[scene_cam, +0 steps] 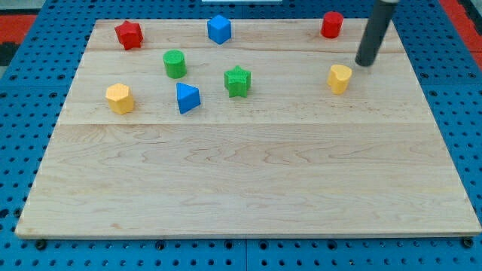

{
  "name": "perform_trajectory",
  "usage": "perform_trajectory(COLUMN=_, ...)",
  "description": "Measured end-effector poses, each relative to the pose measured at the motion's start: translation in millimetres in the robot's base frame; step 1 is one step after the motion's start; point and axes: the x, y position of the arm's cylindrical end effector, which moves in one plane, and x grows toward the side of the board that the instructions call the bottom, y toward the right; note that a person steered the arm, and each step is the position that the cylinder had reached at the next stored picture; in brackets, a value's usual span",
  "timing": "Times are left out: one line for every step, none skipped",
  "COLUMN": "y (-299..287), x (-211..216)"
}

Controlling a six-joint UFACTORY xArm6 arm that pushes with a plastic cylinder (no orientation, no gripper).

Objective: Move the arm above the green star

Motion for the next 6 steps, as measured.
perform_trajectory(y=-55.2, x=-16.2)
perform_trajectory(y=-94.8, x=-17.1)
perform_trajectory(y=-123.6, x=-17.1)
perform_trajectory(y=-146.3, x=-9.6)
perform_trajectory(y=-168.5, x=-8.8)
perform_trajectory(y=-191.1, x=-10.2)
